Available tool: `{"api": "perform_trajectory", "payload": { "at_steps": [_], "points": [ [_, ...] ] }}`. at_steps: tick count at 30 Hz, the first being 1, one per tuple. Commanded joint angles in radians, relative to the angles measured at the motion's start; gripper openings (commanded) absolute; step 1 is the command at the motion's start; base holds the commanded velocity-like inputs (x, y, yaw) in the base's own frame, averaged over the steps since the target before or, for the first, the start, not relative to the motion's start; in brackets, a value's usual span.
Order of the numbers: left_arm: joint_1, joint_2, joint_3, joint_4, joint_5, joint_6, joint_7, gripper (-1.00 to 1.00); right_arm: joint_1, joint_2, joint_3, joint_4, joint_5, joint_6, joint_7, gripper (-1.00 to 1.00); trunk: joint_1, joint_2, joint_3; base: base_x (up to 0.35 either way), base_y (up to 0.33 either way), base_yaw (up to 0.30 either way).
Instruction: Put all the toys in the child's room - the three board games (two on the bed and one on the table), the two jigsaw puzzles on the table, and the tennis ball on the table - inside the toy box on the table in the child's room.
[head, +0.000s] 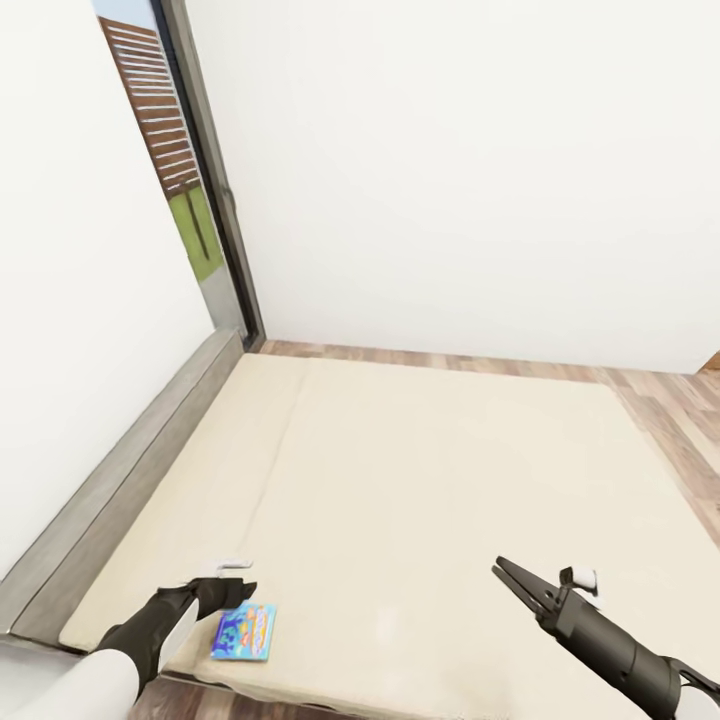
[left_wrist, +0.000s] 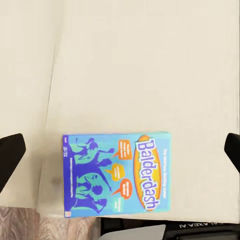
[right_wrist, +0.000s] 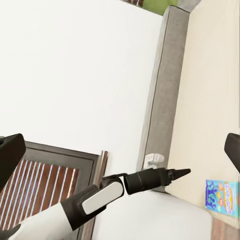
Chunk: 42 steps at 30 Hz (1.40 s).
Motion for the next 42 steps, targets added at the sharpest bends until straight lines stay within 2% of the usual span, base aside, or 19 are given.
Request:
{"api": "perform_trajectory", "payload": {
  "at_steps": [1,9,32,42],
  "points": [
    [0.000,0.001,-0.007,-0.003,0.009,0.004,0.000,1.00,0.000,-0.001,-0.001,0.000,-0.003,0.002,0.000,1.00,0.001,-0.002,-0.002,0.000,0.000,-0.237],
    [-0.001,0.004,-0.007,-0.005,0.009,0.001,-0.001,1.00,0.000,0.000,-0.002,-0.001,-0.003,-0.004,0.000,1.00,0.001,-0.002,-0.002,0.000,0.000,-0.178],
    [-0.001,0.008,-0.008,-0.005,0.009,0.000,-0.002,1.00,0.000,0.005,-0.002,0.000,-0.002,-0.006,-0.001,1.00,0.001,-0.002,-0.002,0.000,0.000,-0.005],
    [-0.001,0.010,-0.009,-0.005,0.008,0.000,-0.002,1.00,0.001,0.005,-0.002,0.000,-0.002,-0.011,-0.001,1.00,0.001,-0.002,0.002,0.000,0.000,-0.120]
  ]
}}
